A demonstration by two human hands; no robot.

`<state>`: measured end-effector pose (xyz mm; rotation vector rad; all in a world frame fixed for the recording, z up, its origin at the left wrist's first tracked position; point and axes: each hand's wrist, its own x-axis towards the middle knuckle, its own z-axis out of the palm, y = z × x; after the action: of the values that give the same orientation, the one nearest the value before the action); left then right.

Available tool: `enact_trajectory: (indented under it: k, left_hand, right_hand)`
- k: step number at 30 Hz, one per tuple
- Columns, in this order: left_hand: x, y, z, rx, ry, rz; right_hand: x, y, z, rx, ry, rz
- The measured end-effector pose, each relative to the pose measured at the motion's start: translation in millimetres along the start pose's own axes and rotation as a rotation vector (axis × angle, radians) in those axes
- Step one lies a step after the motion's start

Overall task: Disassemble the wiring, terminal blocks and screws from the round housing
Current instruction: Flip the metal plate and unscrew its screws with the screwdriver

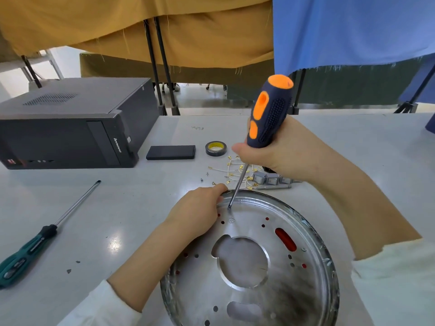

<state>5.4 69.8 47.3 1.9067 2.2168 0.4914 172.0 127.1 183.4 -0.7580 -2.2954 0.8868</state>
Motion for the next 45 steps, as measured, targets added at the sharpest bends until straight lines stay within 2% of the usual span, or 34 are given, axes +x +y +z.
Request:
enact_trajectory:
  k: [3,5,8,13,15,22,24,26,32,36,38,41,45]
  left_hand:
    - [0.4,-0.1,-0.8,0.005,-0.007,0.006]
    - [0.0,0.4,-1.2,0.003,-0.005,0.001]
    - [-1.6,1.5,-1.7,-0.004,-0.004,0.001]
    - [-2.5,3.1,-1.9,0.005,0.011,0.006]
    - [-2.9,3.3,-1.9,0.01,0.01,0.001]
    - [-0.7,1.7,-1.8,0.002,-0.007,0.006]
    - [-0.5,1.1,-1.8,0.002,-0.006,0.01]
    - [-0.8,0.9,-2.0,-0.006,-0.002,0.01]
    - [-0.7,1.6,-2.1,0.008,-0.006,0.013]
    - [-1.4,1.1,-1.9,0.01,-0.005,0.016]
    - [-1.5,0.7,-1.6,0.01,-0.003,0.018]
    - [-1.2,0.2,-0.6,0.009,0.003,0.017]
    - [-0.6,0.3,-0.2,0.011,0.008,0.019]
  right_hand:
    - [0.8,-2.5,-8.9,0.067,-0.247,-0.071]
    - [1.6,-1.1,-11.2,0.055,-0.265,-0.073]
    - [0.3,3.2,-6.7,-0.047,-0.115,-0.03]
    - [-4.3,6.0,14.6,-0.213,0.286,0.073]
    - [-2.5,6.6,12.9,-0.256,0.325,0.11]
    - [1.1,-3.5,-15.6,-0.035,-0.129,0.015]
    - [1.2,-4.3,-23.2,0.067,-0.297,0.022]
    - [0.3,-1.8,-26.7,0.141,-0.379,0.046]
    - [-5.8,-4.5,-19.2,0.018,-0.273,0.103]
    - [-3.2,-2.8,-5.1,-0.188,0.016,0.098]
    - [-1.5,-3.1,-5.7,-0.183,0.08,0.102]
    - [1.5,-2.0,-12.0,-0.032,0.051,0.137]
    - [-1.8,-5.3,-19.6,0.136,-0.171,0.174]
